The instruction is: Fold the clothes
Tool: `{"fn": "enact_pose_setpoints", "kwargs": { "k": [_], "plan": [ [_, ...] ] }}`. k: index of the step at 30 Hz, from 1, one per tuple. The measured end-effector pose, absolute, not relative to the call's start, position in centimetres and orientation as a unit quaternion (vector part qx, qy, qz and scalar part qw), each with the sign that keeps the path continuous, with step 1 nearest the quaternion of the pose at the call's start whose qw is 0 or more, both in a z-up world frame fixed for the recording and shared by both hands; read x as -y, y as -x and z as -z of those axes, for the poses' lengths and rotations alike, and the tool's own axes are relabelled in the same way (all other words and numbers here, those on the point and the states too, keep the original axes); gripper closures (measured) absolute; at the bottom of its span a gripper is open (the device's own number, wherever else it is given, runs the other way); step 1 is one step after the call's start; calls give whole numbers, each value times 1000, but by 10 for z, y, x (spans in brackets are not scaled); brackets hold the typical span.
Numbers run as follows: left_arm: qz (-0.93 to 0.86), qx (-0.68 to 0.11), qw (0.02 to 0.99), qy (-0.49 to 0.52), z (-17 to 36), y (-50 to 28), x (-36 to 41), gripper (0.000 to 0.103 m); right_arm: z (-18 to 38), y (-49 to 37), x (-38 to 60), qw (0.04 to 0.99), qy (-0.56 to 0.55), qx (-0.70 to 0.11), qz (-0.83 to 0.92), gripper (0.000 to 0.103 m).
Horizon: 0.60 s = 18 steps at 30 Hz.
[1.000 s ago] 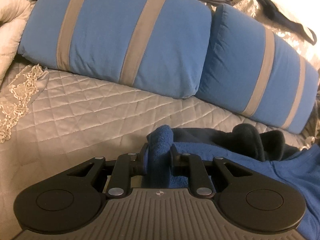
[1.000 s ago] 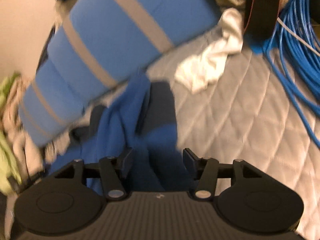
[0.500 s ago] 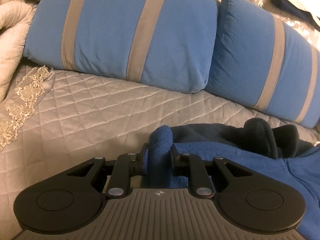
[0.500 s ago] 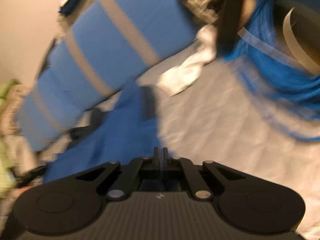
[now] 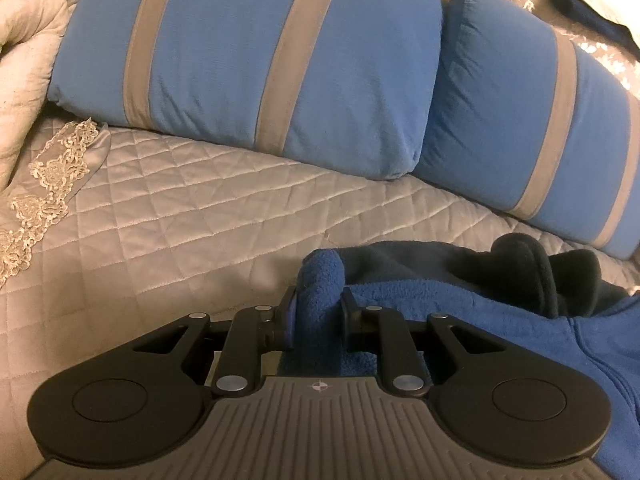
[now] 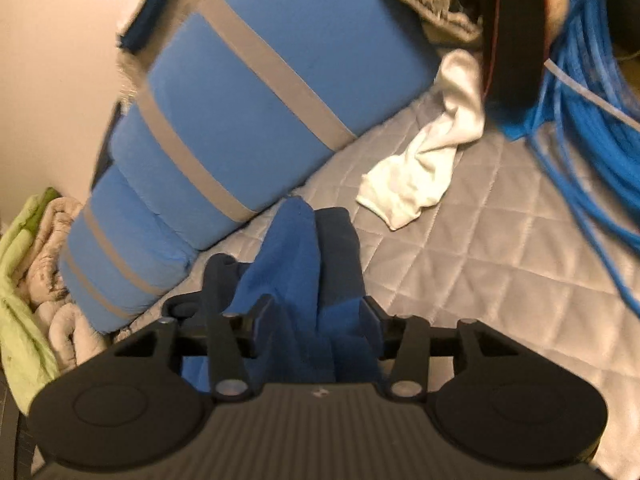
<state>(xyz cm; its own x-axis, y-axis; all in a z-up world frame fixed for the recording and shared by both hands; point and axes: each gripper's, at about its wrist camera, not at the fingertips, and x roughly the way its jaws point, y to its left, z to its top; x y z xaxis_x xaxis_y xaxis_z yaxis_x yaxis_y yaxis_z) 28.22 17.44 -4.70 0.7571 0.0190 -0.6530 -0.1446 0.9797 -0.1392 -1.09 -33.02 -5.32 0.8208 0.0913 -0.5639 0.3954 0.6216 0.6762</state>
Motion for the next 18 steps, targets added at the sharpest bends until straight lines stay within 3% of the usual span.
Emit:
{"fn": "enact_pose_setpoints", "kwargs": {
  "k": [7, 9, 10, 18],
  "plan": [
    [-41, -348, 933, 89, 49, -284, -174, 81, 66, -29, 331, 848, -431, -303, 60, 43],
    [-39, -351, 931, 91, 51, -285, -174, 81, 65, -38, 327, 857, -408, -309, 64, 74],
    [-39, -352, 931, 92, 52, -286, -175, 81, 64, -40, 326, 860, -396, -313, 72, 97],
    [-38, -357, 928, 98, 56, -289, -175, 81, 55, -21, 342, 875, -358, -285, 157, 102]
  ]
}}
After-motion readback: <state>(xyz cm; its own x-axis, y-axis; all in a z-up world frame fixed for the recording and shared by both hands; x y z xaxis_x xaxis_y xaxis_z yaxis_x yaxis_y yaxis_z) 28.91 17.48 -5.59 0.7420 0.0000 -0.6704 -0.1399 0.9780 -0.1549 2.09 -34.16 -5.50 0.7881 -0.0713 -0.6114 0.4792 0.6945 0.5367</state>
